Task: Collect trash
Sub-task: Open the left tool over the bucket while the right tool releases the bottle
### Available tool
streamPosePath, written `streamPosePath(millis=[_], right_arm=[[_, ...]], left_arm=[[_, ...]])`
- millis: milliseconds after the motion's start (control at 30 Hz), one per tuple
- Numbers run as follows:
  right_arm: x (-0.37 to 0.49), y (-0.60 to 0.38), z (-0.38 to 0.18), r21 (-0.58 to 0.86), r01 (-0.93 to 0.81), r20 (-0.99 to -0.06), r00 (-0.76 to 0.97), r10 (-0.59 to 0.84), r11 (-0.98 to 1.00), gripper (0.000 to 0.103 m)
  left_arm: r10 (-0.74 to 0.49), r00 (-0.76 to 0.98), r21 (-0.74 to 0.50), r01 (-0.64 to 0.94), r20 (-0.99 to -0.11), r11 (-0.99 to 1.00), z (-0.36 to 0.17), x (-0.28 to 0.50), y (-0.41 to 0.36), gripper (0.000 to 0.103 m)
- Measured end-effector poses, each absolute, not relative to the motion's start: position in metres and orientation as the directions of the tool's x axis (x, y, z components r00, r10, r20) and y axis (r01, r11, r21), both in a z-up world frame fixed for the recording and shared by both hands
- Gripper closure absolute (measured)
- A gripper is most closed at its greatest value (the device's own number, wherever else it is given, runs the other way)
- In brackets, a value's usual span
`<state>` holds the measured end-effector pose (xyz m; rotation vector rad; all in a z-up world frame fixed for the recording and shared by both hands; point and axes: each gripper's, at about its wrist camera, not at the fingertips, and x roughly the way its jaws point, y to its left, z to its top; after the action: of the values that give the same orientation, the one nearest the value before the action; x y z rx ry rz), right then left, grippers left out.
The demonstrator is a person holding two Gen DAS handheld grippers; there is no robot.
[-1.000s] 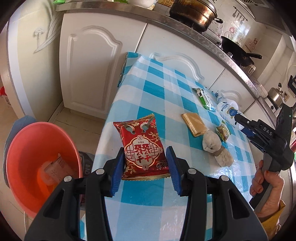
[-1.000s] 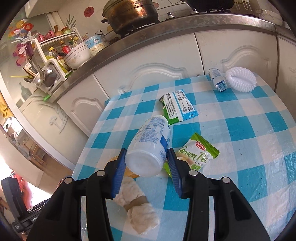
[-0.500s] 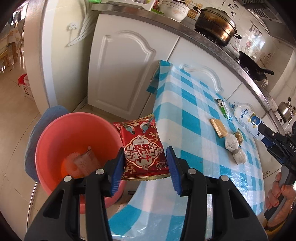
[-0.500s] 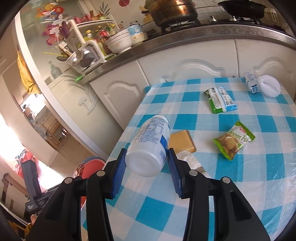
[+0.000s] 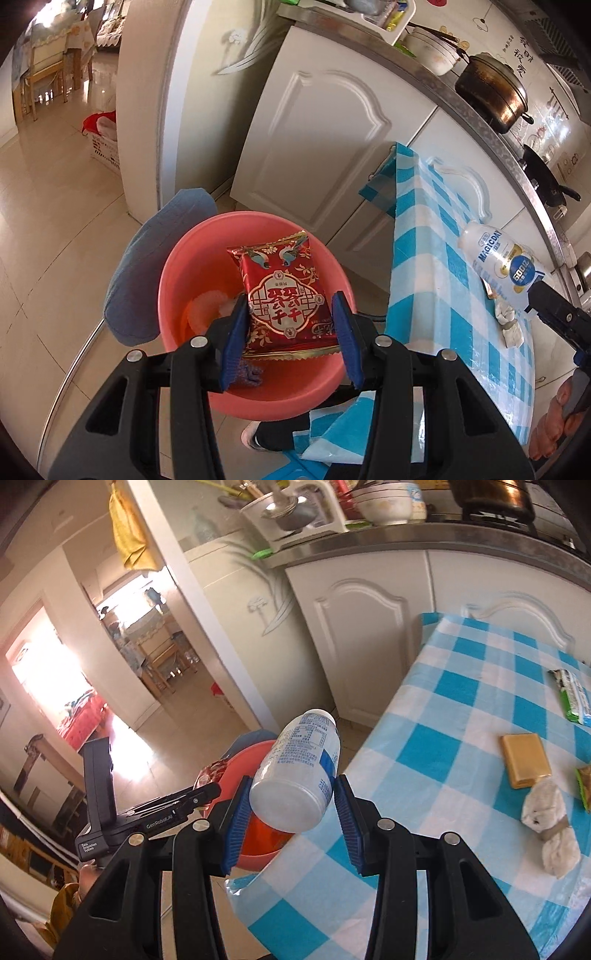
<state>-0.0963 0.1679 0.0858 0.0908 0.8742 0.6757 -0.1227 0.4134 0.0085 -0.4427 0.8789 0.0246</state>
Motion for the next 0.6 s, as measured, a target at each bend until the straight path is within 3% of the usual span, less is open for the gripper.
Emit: streamPosePath(millis=[400, 467, 533, 600], right_arm=[[-0.088, 0.255, 0.043, 0.242, -0.626, -0.772, 0.338, 0.538, 0.741, 0.057], [-0.085, 0.262, 0.036, 0.238, -0.624, -0.785, 0.328, 0.526, 0.744, 0.054], [-0.085, 0.259, 0.034, 0.234, -0.612, -0.783, 0.343, 0.519, 0.756, 0.047], [-0.083, 0.251, 0.036, 0.260, -0.598, -0.772, 0.343, 0.535, 0.758, 0.039]], left_arm=[[-0.167, 0.595, -0.373, -0.240, -0.786, 0.896, -0.030, -0.114, 0.429, 0.055], [-0.174, 0.583, -0.374, -0.243, -0.794, 0.895, -0.038, -0.109, 0.427, 0.046], [-0.159, 0.572, -0.363, -0.263, -0.805, 0.894, -0.044, -0.107, 0.427, 0.025], [-0.152, 0.573, -0.364, -0.276, -0.805, 0.889, -0.047, -0.108, 0.430, 0.018]])
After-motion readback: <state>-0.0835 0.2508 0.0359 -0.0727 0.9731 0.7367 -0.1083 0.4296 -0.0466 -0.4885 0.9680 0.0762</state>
